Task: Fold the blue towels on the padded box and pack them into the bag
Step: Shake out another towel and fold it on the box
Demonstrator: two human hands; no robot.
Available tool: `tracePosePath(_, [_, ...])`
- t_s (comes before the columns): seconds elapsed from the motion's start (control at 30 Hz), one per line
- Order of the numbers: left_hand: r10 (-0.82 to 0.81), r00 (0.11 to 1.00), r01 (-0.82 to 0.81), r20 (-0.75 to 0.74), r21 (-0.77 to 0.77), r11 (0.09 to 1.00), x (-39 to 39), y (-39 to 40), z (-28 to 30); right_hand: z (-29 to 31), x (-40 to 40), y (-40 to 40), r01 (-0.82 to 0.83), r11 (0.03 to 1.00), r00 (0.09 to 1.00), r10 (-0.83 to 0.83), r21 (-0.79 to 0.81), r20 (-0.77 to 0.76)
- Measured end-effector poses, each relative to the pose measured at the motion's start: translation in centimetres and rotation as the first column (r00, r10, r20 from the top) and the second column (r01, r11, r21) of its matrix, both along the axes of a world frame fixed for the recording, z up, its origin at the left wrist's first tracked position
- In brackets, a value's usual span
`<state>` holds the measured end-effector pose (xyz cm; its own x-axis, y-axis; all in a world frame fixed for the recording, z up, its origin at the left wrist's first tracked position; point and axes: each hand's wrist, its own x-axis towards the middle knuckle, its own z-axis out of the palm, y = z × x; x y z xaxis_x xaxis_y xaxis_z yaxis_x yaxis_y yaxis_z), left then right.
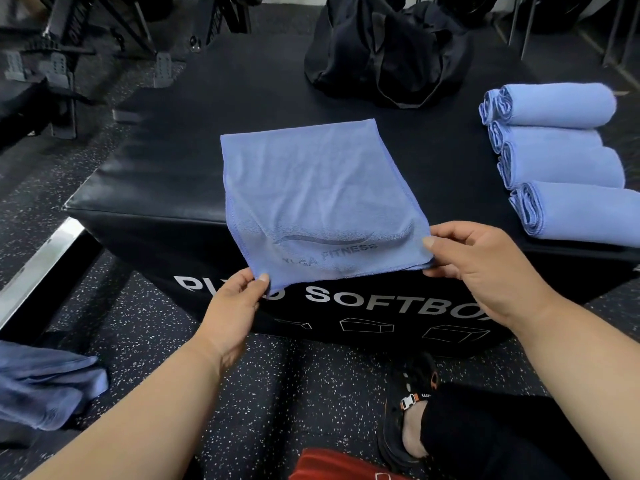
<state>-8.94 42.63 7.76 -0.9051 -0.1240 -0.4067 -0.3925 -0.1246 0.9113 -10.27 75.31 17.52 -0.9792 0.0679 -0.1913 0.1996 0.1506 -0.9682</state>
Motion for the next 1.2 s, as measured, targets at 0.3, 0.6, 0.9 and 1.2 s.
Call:
tracePosePath(0.3, [-0.034,0.999,0.033,-0.006,-0.046,0.998,1.0,-1.5,0.9,0.0,0.2,0.0,-0.120,0.964,0.992,0.128,0.237,-0.020])
tracePosePath(0.6, [0.127,0.992,-0.125,-0.015,0.106,0.986,3.6,-2.7,3.8,-0.7,0.8,-0.5,0.081,0.996,0.997,-0.080,-0.037,0.022])
tracePosePath(0.9, [0.239,0.971,-0.234,0.003,0.222,0.947,7.9,-2.2,9.5,1.5,4.6,-1.8,0.179,0.949,0.980,-0.148,-0.258,0.132])
tracePosePath(1.2, [0.353,0.877,-0.377,-0.326,-0.009,0.926,15.0,-5.1,19.1,9.7,13.8,-4.8,-0.010,0.949,0.996,-0.018,-0.316,-0.086])
